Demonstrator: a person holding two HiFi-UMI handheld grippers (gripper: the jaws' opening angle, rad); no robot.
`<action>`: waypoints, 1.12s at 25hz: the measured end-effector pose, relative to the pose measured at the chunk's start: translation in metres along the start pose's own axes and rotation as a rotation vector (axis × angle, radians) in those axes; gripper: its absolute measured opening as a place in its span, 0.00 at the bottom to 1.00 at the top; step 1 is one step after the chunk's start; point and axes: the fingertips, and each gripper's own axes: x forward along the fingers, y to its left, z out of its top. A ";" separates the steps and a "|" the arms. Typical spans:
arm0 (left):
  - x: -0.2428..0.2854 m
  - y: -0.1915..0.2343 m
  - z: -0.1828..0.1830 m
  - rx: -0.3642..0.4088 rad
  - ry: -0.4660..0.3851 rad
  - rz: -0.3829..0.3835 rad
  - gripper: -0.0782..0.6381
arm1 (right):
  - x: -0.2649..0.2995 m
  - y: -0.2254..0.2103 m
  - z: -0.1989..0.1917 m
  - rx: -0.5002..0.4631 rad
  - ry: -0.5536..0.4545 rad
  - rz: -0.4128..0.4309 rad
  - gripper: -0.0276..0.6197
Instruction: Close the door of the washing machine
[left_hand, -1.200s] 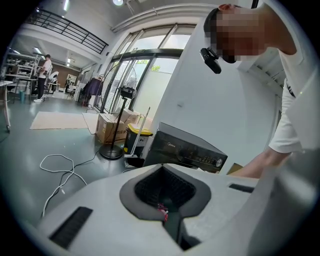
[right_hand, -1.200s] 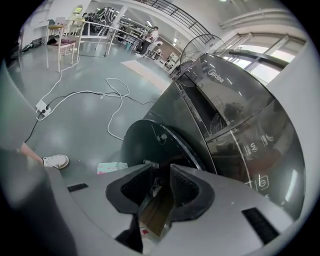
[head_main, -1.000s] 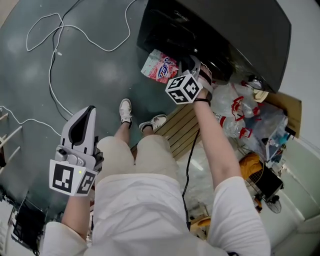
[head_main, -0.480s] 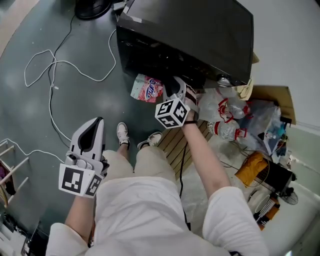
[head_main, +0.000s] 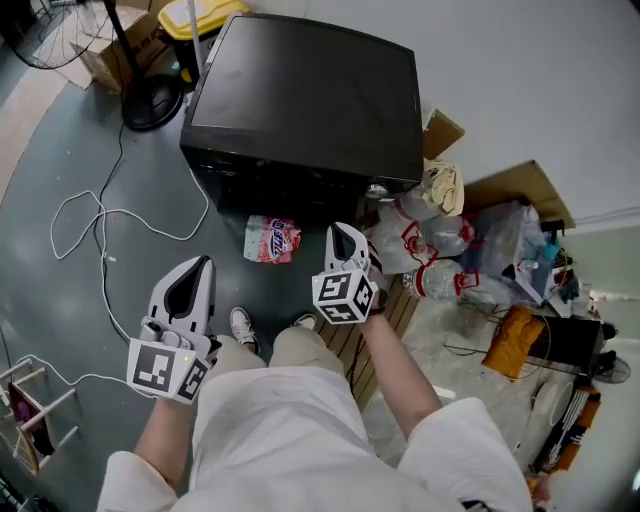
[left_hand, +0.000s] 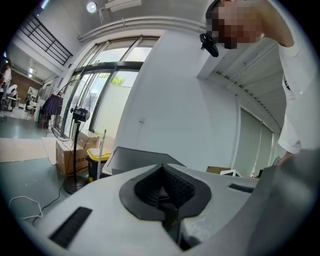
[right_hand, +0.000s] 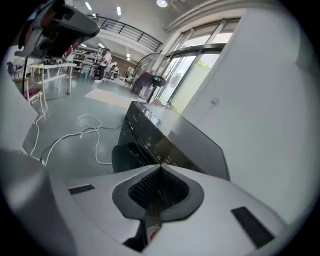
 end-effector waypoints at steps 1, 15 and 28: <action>0.002 -0.007 0.008 0.012 -0.010 -0.004 0.12 | -0.012 -0.008 -0.001 0.040 -0.012 -0.006 0.04; 0.018 -0.079 0.082 0.149 -0.111 -0.003 0.12 | -0.115 -0.116 0.020 0.455 -0.293 0.012 0.04; 0.020 -0.081 0.163 0.233 -0.288 0.076 0.11 | -0.201 -0.219 0.059 0.611 -0.575 -0.039 0.04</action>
